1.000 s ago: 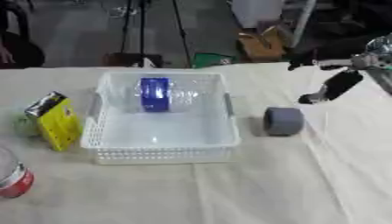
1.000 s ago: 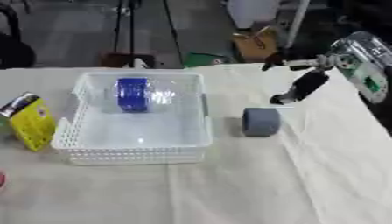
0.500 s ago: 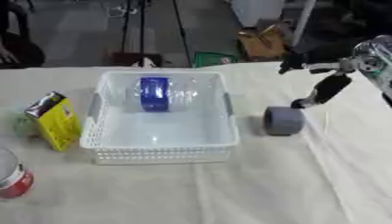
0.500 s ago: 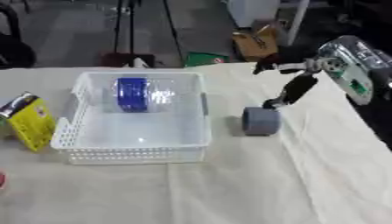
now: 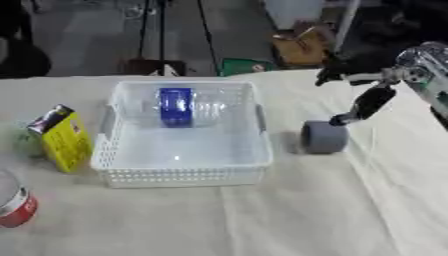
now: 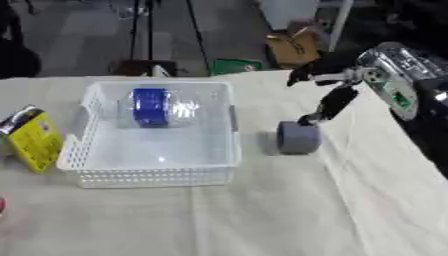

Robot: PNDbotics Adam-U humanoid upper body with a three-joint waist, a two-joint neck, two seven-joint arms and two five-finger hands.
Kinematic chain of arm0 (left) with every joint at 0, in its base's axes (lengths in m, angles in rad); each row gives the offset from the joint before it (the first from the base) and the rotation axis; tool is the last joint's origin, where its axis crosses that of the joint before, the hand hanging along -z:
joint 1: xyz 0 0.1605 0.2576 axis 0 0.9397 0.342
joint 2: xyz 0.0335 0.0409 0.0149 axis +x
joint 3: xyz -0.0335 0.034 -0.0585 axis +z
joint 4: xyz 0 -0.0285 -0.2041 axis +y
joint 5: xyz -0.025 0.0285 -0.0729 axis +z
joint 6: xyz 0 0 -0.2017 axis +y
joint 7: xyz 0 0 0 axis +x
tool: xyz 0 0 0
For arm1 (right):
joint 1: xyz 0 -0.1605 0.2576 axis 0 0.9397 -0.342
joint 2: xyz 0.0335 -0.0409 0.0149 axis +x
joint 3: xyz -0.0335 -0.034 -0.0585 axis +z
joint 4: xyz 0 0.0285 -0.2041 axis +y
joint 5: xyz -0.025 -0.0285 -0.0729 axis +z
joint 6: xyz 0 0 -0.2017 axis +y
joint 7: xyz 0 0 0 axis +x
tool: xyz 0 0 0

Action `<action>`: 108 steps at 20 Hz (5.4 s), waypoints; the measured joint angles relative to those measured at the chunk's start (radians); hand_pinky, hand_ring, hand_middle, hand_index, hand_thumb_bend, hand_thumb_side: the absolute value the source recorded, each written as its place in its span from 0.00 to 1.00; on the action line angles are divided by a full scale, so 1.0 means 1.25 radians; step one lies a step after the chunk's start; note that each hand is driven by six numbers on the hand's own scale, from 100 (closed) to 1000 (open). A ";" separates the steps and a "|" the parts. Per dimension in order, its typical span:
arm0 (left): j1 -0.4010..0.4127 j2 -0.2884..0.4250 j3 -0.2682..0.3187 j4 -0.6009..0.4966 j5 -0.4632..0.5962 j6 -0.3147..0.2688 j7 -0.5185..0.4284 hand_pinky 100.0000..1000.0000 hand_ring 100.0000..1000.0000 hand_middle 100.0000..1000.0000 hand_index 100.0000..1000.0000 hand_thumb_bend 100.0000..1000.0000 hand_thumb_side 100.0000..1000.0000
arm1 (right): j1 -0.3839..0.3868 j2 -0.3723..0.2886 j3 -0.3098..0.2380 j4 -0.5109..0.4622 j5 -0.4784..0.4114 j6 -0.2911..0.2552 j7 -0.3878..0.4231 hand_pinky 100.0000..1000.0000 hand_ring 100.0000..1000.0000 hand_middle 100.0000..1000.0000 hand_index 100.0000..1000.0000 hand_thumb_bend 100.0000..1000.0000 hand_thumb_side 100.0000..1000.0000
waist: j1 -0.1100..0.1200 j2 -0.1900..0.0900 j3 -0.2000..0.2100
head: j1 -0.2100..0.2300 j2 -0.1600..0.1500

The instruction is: Pick up objects on the table and place them in the box.

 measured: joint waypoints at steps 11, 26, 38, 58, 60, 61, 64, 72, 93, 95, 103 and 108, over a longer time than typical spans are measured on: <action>0.000 0.000 0.000 0.000 0.000 0.000 0.000 0.73 0.66 0.70 0.70 0.00 0.48 | 0.001 0.022 0.004 0.049 0.042 -0.015 -0.015 1.00 1.00 1.00 1.00 0.47 0.65 | 0.003 0.004 0.003 | 0.004 0.008; -0.001 0.000 0.000 0.000 0.000 0.000 0.000 0.74 0.67 0.71 0.70 0.00 0.49 | 0.001 0.034 0.009 0.085 0.084 -0.021 -0.021 1.00 1.00 1.00 1.00 0.52 0.63 | 0.003 0.012 0.006 | 0.006 0.007; -0.005 -0.001 0.000 0.000 0.000 -0.001 -0.002 0.74 0.67 0.71 0.70 0.00 0.49 | 0.000 0.061 0.014 0.138 0.136 -0.029 -0.029 1.00 1.00 1.00 1.00 0.52 0.65 | 0.003 0.018 0.015 | 0.000 -0.001; -0.007 -0.001 0.000 0.000 0.000 -0.003 -0.004 0.74 0.67 0.71 0.70 0.00 0.49 | 0.000 0.087 0.018 0.202 0.182 -0.031 -0.031 1.00 1.00 0.94 1.00 0.49 0.62 | 0.000 0.022 0.020 | 0.000 -0.011; -0.007 -0.001 0.000 0.000 0.000 -0.002 -0.004 0.74 0.67 0.71 0.70 0.00 0.49 | 0.000 0.087 0.018 0.204 0.183 -0.035 -0.035 1.00 1.00 0.87 1.00 0.45 0.65 | 0.000 0.022 0.020 | 0.000 -0.013; -0.007 -0.001 0.000 0.000 0.000 -0.002 -0.004 0.74 0.67 0.71 0.70 0.00 0.49 | 0.000 0.087 0.018 0.204 0.183 -0.038 -0.038 1.00 1.00 0.86 1.00 0.44 0.66 | 0.000 0.022 0.020 | 0.000 -0.014; -0.007 -0.001 0.000 0.000 0.000 -0.001 -0.005 0.74 0.67 0.71 0.70 0.00 0.49 | 0.000 0.087 0.018 0.204 0.181 -0.051 -0.051 1.00 1.00 0.82 0.95 0.41 0.66 | 0.000 0.022 0.019 | 0.000 -0.014; -0.007 -0.001 0.000 0.000 0.000 0.000 -0.008 0.74 0.67 0.71 0.70 0.00 0.49 | 0.000 0.088 0.018 0.203 0.183 -0.089 -0.089 0.98 0.99 0.71 0.85 0.29 0.69 | 0.002 0.023 0.019 | -0.001 -0.014; -0.007 -0.001 0.000 0.000 0.000 0.000 -0.014 0.74 0.67 0.71 0.70 0.00 0.49 | 0.001 0.093 0.013 0.197 0.195 -0.170 -0.170 0.95 0.83 0.42 0.54 0.00 0.76 | 0.003 0.023 0.013 | -0.001 -0.015; -0.007 -0.001 0.000 0.000 0.000 0.000 -0.014 0.74 0.67 0.71 0.70 0.00 0.49 | 0.001 0.093 0.013 0.190 0.188 -0.175 -0.175 0.95 0.82 0.41 0.53 0.00 0.76 | 0.003 0.023 0.012 | -0.001 -0.015; -0.007 -0.001 0.000 0.000 0.000 0.001 -0.015 0.74 0.67 0.71 0.70 0.00 0.49 | 0.000 0.085 0.004 0.155 0.156 -0.185 -0.185 0.95 0.79 0.39 0.49 0.00 0.74 | 0.006 0.021 0.008 | 0.000 -0.014; -0.007 -0.001 0.000 0.000 0.000 0.001 -0.015 0.74 0.67 0.71 0.70 0.00 0.49 | 0.000 0.076 -0.003 0.130 0.123 -0.179 -0.186 0.95 0.77 0.37 0.48 0.00 0.74 | 0.011 0.018 0.005 | 0.001 -0.014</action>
